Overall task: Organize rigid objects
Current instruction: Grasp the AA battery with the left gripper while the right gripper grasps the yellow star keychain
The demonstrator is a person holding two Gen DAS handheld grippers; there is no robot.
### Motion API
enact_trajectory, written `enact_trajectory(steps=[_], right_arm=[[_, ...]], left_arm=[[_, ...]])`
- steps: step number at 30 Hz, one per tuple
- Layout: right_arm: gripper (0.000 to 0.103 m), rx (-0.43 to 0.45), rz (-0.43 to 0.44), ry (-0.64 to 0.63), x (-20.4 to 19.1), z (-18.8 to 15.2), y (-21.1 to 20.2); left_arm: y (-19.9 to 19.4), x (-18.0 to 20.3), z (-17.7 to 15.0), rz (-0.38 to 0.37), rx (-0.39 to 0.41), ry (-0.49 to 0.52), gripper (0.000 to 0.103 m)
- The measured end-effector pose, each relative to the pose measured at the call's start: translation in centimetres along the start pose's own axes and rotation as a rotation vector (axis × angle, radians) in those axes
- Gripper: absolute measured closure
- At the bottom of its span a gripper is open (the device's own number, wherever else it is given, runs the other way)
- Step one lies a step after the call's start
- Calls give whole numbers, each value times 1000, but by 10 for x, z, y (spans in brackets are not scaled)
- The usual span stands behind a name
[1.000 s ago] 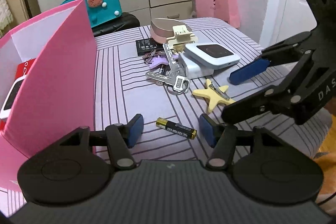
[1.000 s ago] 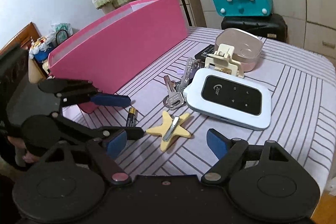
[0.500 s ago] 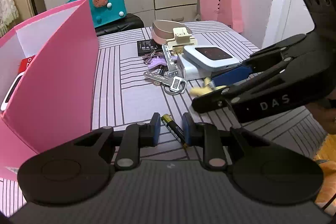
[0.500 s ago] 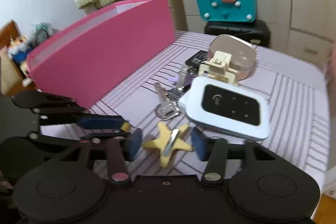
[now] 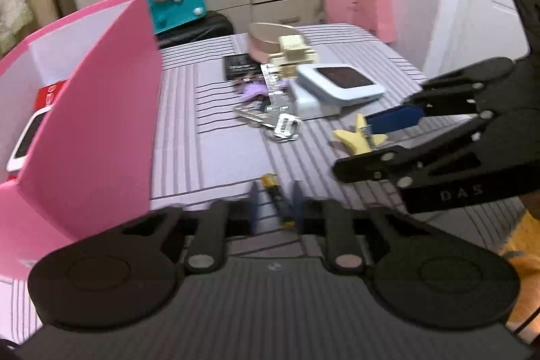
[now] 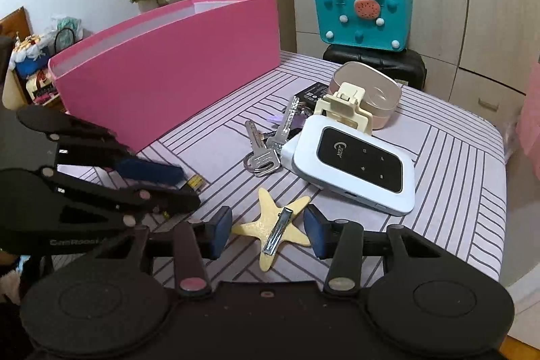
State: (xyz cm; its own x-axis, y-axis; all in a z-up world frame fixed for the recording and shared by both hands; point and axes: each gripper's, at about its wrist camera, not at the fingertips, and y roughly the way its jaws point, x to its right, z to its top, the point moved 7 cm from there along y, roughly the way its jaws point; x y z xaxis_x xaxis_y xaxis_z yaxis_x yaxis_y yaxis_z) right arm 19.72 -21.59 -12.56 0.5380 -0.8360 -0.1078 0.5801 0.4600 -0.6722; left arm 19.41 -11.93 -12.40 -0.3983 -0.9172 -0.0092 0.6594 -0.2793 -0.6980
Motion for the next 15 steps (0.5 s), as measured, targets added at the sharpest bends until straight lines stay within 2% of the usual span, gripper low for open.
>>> enact_trajectory(steps=[15], right_arm=[[51, 28, -3, 94, 12, 0, -5]], left_arm=[[1, -11, 2, 2, 2, -76, 95]])
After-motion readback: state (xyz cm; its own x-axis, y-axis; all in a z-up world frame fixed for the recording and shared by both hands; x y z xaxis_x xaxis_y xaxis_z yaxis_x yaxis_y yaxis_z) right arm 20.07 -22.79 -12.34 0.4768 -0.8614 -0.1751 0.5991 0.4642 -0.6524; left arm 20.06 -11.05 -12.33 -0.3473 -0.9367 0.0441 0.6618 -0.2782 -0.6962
